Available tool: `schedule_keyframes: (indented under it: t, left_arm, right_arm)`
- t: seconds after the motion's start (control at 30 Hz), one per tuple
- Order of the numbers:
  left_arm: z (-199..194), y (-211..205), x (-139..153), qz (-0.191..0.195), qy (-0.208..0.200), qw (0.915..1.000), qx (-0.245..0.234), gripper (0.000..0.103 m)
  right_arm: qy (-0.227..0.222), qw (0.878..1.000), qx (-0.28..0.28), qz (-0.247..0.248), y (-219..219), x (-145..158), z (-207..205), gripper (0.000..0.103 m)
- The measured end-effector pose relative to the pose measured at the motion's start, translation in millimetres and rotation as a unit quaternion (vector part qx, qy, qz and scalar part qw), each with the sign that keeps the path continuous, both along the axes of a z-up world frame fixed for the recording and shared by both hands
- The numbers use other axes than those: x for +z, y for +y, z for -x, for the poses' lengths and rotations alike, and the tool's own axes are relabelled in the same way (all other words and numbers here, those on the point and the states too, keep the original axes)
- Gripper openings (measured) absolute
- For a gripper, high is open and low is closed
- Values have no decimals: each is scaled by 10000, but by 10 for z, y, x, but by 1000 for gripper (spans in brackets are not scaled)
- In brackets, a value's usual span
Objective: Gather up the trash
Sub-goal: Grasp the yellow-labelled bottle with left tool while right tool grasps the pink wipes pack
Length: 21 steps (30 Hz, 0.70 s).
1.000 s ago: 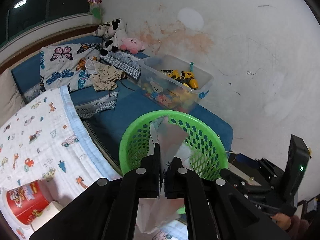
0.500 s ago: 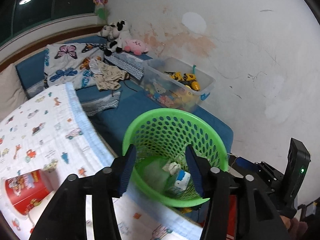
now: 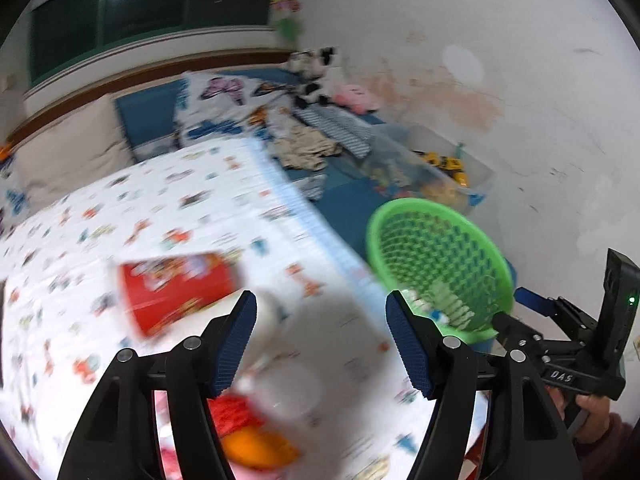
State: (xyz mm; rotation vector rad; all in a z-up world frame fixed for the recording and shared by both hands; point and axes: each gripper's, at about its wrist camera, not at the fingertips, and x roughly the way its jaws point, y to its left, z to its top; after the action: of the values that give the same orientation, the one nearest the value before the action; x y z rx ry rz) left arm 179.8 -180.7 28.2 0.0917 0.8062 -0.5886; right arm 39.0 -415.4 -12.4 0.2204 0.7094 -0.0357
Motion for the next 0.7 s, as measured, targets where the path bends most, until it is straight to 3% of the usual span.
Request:
schedule_keyframes:
  t: [0.37, 0.5, 0.7]
  left_arm:
    - [117, 1052, -109, -104, 158, 9923, 1226, 67]
    - [206, 1367, -195, -158, 297, 9840, 1748, 68]
    - [359, 1729, -447, -96, 837, 9659, 2449, 68]
  right_arm:
    - [47, 9932, 1166, -44, 772, -16, -281, 83]
    - [9, 9888, 1493, 38, 1000, -6, -328, 82]
    - [-23, 9843, 1767, 19, 1195, -8, -372, 83]
